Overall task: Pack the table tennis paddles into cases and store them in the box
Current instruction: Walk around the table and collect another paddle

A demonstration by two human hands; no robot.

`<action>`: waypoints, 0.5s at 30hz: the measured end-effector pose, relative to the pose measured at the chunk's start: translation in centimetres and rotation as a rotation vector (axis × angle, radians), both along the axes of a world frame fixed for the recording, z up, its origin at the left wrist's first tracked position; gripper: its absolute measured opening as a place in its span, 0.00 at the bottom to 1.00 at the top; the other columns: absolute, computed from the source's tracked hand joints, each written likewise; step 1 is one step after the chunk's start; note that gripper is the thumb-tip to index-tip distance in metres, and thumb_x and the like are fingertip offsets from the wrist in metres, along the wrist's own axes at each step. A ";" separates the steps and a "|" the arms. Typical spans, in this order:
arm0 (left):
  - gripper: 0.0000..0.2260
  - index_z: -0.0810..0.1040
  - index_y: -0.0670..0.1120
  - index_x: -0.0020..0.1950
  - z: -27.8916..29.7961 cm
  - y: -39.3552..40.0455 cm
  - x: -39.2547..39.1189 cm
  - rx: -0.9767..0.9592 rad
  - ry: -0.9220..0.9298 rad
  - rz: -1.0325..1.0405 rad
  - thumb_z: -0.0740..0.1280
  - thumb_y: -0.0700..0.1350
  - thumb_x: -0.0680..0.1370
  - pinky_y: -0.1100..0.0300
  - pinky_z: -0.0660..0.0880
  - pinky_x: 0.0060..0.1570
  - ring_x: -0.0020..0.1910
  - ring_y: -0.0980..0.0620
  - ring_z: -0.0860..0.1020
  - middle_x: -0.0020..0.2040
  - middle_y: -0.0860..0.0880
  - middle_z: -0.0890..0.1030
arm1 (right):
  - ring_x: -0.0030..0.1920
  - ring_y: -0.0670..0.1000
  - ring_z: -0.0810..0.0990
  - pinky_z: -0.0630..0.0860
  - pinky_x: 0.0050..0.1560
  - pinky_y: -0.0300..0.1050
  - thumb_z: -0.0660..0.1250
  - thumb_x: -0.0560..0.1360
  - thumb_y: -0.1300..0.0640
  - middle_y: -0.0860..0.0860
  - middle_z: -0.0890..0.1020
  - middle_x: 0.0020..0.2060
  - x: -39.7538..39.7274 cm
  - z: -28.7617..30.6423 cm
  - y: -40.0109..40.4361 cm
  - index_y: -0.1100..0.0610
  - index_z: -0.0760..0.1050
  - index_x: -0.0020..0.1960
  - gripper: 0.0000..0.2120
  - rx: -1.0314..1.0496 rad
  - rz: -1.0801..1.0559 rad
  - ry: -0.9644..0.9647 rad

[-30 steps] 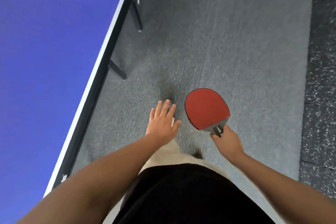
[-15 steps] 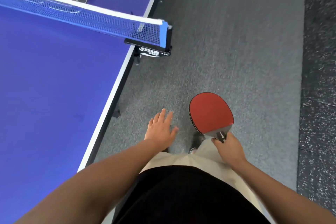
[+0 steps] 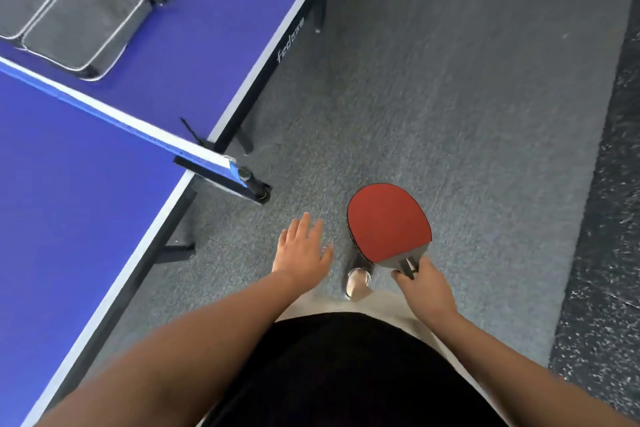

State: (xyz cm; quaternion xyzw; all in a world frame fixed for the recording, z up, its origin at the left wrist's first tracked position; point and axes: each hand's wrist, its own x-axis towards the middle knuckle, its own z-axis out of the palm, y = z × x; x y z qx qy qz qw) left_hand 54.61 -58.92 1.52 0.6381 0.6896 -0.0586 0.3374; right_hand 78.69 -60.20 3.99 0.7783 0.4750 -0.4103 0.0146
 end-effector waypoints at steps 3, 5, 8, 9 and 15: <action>0.29 0.52 0.49 0.80 0.7 5.0 2.7 0.017 0.003 0.063 0.54 0.58 0.82 0.46 0.46 0.77 0.80 0.44 0.47 0.81 0.44 0.49 | 0.46 0.52 0.78 0.75 0.45 0.48 0.68 0.76 0.48 0.49 0.79 0.47 2.3 0.6 6.2 0.53 0.70 0.55 0.14 0.010 0.082 0.003; 0.29 0.53 0.48 0.80 1.1 8.6 4.2 0.020 -0.011 0.119 0.54 0.59 0.82 0.46 0.47 0.77 0.80 0.44 0.47 0.81 0.44 0.49 | 0.46 0.53 0.78 0.75 0.45 0.49 0.68 0.76 0.48 0.50 0.79 0.47 3.5 1.0 10.7 0.53 0.70 0.55 0.13 0.022 0.127 -0.002; 0.30 0.53 0.48 0.80 1.6 13.3 5.0 0.016 -0.016 0.231 0.53 0.59 0.82 0.46 0.46 0.77 0.80 0.44 0.47 0.81 0.45 0.49 | 0.46 0.56 0.79 0.77 0.47 0.52 0.67 0.76 0.48 0.51 0.79 0.45 3.8 1.3 17.2 0.54 0.70 0.54 0.13 0.033 0.186 0.006; 0.30 0.53 0.49 0.80 1.6 14.9 4.9 0.013 -0.017 0.266 0.53 0.60 0.82 0.46 0.47 0.77 0.80 0.44 0.47 0.81 0.45 0.49 | 0.45 0.56 0.79 0.77 0.45 0.53 0.66 0.76 0.48 0.52 0.79 0.44 3.5 1.5 19.3 0.55 0.70 0.53 0.12 0.030 0.202 0.005; 0.29 0.54 0.49 0.80 0.5 25.2 2.2 0.010 -0.052 0.465 0.54 0.59 0.81 0.46 0.48 0.78 0.80 0.44 0.48 0.81 0.45 0.51 | 0.43 0.55 0.78 0.74 0.41 0.50 0.68 0.76 0.49 0.52 0.78 0.42 -1.1 1.6 32.6 0.57 0.70 0.50 0.13 0.036 0.302 0.020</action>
